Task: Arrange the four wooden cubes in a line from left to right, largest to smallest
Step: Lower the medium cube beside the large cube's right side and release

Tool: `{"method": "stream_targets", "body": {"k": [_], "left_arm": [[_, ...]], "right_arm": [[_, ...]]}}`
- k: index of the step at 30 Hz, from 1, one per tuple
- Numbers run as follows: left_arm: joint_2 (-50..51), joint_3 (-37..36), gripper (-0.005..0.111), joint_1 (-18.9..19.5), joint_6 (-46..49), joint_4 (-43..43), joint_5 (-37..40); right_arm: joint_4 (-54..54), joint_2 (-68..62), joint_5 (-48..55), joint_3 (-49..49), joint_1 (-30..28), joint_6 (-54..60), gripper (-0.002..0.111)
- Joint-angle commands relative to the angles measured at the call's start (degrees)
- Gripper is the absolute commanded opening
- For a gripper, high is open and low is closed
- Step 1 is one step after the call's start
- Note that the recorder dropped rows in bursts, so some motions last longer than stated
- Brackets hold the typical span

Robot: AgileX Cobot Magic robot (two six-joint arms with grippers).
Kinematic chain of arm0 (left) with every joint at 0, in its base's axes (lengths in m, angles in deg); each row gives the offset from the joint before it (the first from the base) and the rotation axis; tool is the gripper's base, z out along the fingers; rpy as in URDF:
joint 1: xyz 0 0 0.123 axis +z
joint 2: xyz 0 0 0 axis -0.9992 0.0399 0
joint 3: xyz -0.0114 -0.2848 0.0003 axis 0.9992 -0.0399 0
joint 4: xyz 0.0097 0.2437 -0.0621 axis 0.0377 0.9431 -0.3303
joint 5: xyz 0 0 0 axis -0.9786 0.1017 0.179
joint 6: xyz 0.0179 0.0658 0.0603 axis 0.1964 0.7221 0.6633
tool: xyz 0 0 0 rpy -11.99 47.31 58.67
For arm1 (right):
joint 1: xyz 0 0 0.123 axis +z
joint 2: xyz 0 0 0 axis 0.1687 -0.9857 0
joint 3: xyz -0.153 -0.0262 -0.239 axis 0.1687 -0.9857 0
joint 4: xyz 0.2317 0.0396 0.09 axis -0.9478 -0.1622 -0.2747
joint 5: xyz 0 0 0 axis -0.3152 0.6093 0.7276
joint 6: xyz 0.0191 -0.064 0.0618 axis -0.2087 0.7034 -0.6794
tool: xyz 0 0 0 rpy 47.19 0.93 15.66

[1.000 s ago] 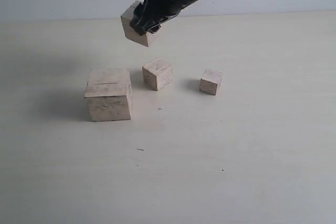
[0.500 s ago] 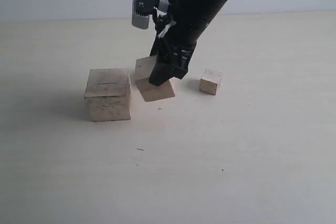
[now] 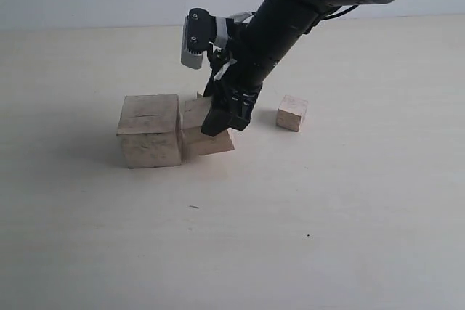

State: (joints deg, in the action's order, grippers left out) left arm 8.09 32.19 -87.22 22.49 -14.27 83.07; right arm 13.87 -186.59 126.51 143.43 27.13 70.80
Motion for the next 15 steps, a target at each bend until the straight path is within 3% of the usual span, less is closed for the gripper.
{"method": "stream_targets", "body": {"k": [1,11,15], "left_arm": [[-0.4,-0.2,0.0,0.1,0.0,0.2,-0.7],[-0.4,-0.2,0.0,0.1,0.0,0.2,-0.7],[-0.4,-0.2,0.0,0.1,0.0,0.2,-0.7]], "right_arm": [[-1.6,-1.9,-1.4,-0.1,-0.2,2.4,0.0],[-4.8,-4.4,-1.6,-0.1,-0.2,7.7,0.0],[-4.8,-4.4,-1.4,-0.1,-0.2,7.8,0.009]]}}
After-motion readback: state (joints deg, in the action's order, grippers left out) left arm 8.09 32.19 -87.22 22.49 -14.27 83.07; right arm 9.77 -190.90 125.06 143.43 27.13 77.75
